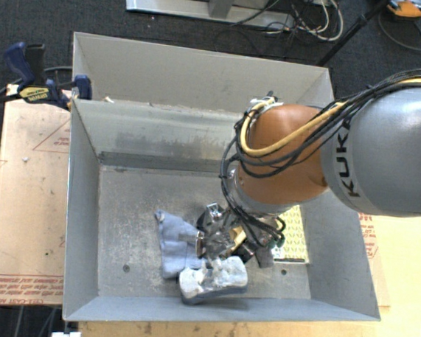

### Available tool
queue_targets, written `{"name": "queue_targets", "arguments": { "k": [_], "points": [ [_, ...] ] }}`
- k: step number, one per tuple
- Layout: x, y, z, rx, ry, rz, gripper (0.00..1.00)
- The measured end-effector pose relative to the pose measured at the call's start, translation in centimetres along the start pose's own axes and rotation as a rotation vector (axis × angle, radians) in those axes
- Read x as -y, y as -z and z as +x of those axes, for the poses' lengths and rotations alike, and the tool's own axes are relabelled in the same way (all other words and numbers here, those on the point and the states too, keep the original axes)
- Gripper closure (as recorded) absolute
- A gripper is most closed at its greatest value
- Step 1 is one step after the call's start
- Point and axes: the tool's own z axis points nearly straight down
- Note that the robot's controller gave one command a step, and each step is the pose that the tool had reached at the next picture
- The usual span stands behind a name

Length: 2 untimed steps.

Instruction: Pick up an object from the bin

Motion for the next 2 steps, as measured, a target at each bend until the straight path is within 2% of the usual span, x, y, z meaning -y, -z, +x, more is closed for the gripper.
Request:
{"name": "queue_targets", "arguments": {
  "k": [1, 2],
  "points": [
    [-2.6, 2.9, -0.5, -0.005, 0.006, -0.001, 1.00],
    [-2.1, 4.3, 0.4, -0.004, 0.005, -0.003, 1.00]
  ]
}}
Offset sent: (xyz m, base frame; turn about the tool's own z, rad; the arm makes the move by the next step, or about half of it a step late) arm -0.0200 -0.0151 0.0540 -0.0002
